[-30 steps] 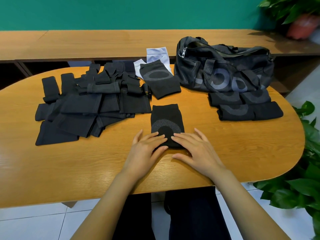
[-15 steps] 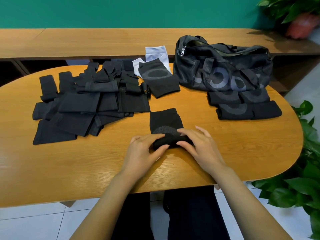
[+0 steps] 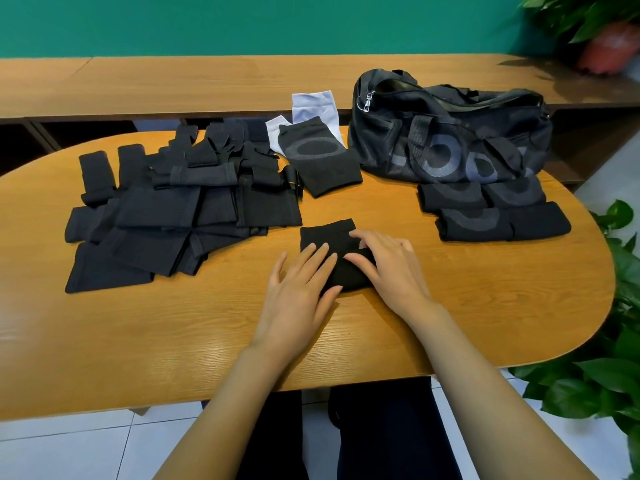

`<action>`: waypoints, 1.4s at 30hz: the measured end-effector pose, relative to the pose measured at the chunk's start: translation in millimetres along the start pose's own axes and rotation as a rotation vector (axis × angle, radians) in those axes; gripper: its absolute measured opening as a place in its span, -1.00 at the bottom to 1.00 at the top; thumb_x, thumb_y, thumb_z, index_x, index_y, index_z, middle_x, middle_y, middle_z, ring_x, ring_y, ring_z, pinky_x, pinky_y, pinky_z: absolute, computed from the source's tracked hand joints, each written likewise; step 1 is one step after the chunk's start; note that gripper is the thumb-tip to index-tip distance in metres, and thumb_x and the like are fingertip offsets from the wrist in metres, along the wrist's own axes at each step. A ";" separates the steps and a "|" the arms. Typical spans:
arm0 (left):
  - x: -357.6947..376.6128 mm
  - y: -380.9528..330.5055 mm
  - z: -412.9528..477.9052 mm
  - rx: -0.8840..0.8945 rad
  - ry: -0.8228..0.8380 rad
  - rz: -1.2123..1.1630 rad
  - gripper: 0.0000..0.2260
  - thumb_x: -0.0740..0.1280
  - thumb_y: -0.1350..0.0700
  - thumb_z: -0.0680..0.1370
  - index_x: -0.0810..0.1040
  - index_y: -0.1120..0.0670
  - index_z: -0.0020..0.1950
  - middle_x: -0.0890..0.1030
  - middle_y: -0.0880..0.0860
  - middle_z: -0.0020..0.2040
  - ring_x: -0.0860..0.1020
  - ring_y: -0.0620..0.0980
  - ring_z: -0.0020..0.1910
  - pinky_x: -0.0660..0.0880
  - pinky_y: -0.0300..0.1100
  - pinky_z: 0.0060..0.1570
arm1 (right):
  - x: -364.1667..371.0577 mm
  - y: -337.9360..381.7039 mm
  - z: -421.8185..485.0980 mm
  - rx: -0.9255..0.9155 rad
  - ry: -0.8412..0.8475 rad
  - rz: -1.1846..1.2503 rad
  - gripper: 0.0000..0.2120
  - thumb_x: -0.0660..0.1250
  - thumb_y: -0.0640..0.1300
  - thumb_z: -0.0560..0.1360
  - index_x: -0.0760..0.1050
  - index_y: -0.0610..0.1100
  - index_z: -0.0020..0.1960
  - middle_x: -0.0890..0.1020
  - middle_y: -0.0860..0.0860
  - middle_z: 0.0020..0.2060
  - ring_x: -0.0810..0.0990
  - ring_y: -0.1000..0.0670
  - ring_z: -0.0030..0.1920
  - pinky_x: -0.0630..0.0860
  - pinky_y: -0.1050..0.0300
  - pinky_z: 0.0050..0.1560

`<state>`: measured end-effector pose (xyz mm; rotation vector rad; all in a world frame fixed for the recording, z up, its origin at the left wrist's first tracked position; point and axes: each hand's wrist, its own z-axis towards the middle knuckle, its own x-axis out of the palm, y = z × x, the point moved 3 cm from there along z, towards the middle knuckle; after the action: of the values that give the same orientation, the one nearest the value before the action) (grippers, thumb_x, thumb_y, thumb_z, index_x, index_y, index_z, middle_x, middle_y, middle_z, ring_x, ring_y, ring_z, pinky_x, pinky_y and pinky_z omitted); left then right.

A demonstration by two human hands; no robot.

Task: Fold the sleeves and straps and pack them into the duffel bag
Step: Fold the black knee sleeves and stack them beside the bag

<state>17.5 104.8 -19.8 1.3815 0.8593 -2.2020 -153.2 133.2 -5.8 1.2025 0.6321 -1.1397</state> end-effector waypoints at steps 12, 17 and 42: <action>12.6 9.2 2.8 -0.081 0.250 -0.002 -0.41 -0.09 -0.26 0.61 -0.05 -0.07 0.60 -0.05 -0.11 0.60 -0.20 -0.19 0.54 -0.39 0.08 0.48 | 13.3 -3.7 -37.7 -0.150 0.330 -0.199 -0.32 -0.28 0.34 0.57 -0.02 0.06 0.60 -0.01 0.14 0.57 -0.22 0.14 0.56 -0.22 -0.08 0.56; 8.5 8.0 1.4 -0.047 0.191 -0.036 -0.44 0.02 -0.22 0.63 0.07 -0.06 0.59 0.03 -0.10 0.59 -0.15 -0.21 0.54 -0.42 0.02 0.47 | 14.4 -4.4 -39.9 -0.151 0.342 -0.198 -0.30 -0.32 0.36 0.55 -0.03 0.06 0.60 -0.01 0.15 0.57 -0.21 0.15 0.56 -0.32 -0.05 0.54; -19.4 7.7 -4.2 0.004 -0.121 -0.220 -0.54 0.29 -0.16 0.54 0.49 0.01 0.39 0.64 -0.09 0.13 0.53 -0.15 0.11 0.21 -0.20 0.24 | -5.4 0.5 -32.0 -0.196 0.005 -0.013 -0.51 0.08 0.25 0.58 0.48 0.02 0.35 0.63 0.10 0.16 0.55 0.15 0.20 0.12 -0.10 0.51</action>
<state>33.5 102.2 -5.9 1.1896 1.0043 -2.4235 -149.1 165.1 -10.4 1.0356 0.7387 -1.0593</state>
